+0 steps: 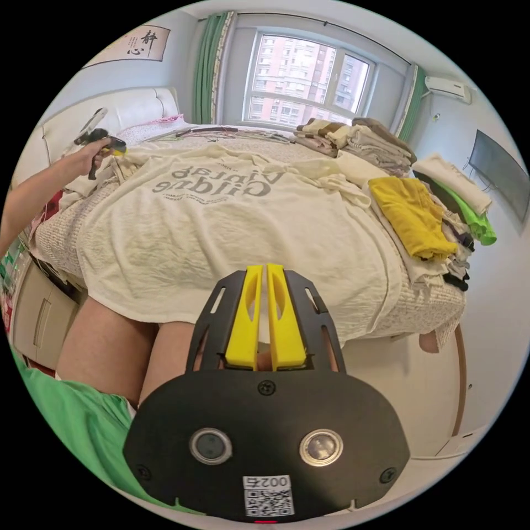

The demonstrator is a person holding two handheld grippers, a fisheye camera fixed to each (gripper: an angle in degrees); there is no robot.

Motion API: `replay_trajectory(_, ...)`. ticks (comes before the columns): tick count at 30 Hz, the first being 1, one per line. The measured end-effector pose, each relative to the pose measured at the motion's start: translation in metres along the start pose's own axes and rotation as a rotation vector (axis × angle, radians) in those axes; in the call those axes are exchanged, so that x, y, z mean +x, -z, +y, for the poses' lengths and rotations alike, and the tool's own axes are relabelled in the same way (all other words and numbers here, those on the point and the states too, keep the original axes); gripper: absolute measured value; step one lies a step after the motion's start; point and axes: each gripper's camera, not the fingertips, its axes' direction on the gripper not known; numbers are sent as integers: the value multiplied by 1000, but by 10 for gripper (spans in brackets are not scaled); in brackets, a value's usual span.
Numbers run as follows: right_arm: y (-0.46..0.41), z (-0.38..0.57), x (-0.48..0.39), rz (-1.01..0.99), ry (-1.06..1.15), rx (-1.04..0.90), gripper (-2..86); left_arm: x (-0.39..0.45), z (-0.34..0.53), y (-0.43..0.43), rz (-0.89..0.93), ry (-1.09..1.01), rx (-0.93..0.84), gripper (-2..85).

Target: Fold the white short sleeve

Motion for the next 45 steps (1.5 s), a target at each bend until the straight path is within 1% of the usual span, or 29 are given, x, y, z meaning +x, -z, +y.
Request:
replay_trajectory(2,-2,1,2,-22,-11,-11,-8,-14,12,10,67,42,65,13)
replay_trajectory(4,-4,1,2,-38,-14,-14,-8,-22,21,12,130,60,79,24)
replay_trajectory(5,-4,1,1,-43,-12,-12,-9,-24,25,9,176,57,73,30)
replay_trajectory(8,-2,0,-4,-48,6,9,-9,-20,32,-1,230,19,33,45)
replay_trajectory(13,1,0,-9,-27,45,39,-9,10,31,-12,203,-97,19,52)
replay_trajectory(18,1,4,-2,-23,26,33,-9,29,22,-23,236,-125,-21,45)
replay_trajectory(19,1,4,0,-25,22,29,-9,33,20,-25,217,-134,-37,40)
replay_trajectory(20,0,5,2,-30,14,20,-9,35,18,-26,169,-131,-58,17)
replay_trajectory(22,-1,7,6,-37,6,11,-9,35,17,-25,89,-130,-54,-1)
replay_trajectory(26,-2,9,11,-43,-2,6,-9,24,17,-15,59,-119,-28,-9)
replay_trajectory(28,-3,10,11,-49,0,4,-9,15,18,-14,78,-97,-40,-9)
replay_trajectory(32,-6,10,9,-59,18,-4,-10,-10,25,-14,184,-19,-25,-9)
replay_trajectory(37,-7,9,9,-66,21,-9,-10,-19,33,-12,167,-16,42,-7)
replay_trajectory(39,-9,10,11,-63,20,-14,-9,-19,35,-15,192,-41,48,-2)
replay_trajectory(41,-11,11,12,-65,18,-21,-9,-15,38,-21,226,-76,53,26)
replay_trajectory(44,-15,11,15,-72,10,-33,-9,-7,43,-33,233,-117,37,79)
replay_trajectory(45,-15,11,16,-75,6,-36,-9,-6,44,-36,232,-121,29,84)
